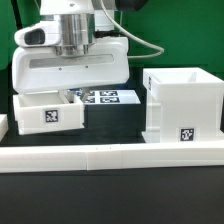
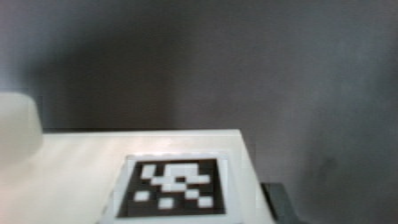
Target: Assemble drawer
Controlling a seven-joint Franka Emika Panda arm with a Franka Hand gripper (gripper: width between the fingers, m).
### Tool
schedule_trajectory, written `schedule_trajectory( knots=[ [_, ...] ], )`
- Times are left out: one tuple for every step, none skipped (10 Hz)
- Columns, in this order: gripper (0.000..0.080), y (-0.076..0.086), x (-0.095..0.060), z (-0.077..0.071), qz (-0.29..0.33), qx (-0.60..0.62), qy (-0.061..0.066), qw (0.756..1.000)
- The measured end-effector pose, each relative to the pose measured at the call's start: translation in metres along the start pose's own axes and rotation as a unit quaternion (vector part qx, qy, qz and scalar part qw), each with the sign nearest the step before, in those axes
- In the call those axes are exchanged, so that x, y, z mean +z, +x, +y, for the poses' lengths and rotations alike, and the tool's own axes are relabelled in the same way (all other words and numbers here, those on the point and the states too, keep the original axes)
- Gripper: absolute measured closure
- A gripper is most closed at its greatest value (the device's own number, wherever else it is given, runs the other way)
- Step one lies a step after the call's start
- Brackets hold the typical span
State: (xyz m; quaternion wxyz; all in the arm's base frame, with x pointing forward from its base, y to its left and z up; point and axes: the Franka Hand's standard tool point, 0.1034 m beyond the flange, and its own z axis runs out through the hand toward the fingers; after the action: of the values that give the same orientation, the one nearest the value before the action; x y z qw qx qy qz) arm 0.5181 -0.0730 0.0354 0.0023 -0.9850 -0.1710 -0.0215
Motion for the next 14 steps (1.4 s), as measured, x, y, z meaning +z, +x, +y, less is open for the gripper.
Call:
schedule_trajectory(
  knots=[
    [0.0757, 0.000, 0.001, -0.001, -0.005, -0.083, -0.002, 0.997],
    [0.0757, 0.002, -0.001, 0.001, -0.008, -0.138, -0.003, 0.990],
    [0.0757, 0.002, -0.002, 0.003, -0.007, -0.149, -0.004, 0.989],
    [0.0757, 0.001, -0.001, 0.004, -0.009, -0.182, -0.005, 0.983],
    [0.0757, 0.000, 0.000, 0.004, -0.011, -0.201, -0.005, 0.980],
    [0.0757, 0.001, 0.000, 0.003, -0.012, -0.243, -0.008, 0.970],
    [0.0757, 0.002, 0.002, -0.003, -0.014, -0.296, -0.010, 0.955],
    [0.0757, 0.002, 0.003, -0.009, -0.019, -0.357, -0.010, 0.934],
    [0.0757, 0.002, 0.004, -0.012, -0.027, -0.423, -0.008, 0.906],
    [0.0757, 0.001, 0.005, -0.011, -0.030, -0.447, -0.009, 0.894],
    [0.0757, -0.001, 0.005, -0.009, -0.033, -0.479, -0.009, 0.877],
    [0.0757, -0.001, 0.005, -0.007, -0.036, -0.501, -0.010, 0.865],
    [0.0757, -0.001, 0.005, -0.009, -0.036, -0.505, -0.010, 0.863],
    [0.0757, 0.002, 0.007, -0.017, -0.035, -0.513, -0.008, 0.858]
  ],
)
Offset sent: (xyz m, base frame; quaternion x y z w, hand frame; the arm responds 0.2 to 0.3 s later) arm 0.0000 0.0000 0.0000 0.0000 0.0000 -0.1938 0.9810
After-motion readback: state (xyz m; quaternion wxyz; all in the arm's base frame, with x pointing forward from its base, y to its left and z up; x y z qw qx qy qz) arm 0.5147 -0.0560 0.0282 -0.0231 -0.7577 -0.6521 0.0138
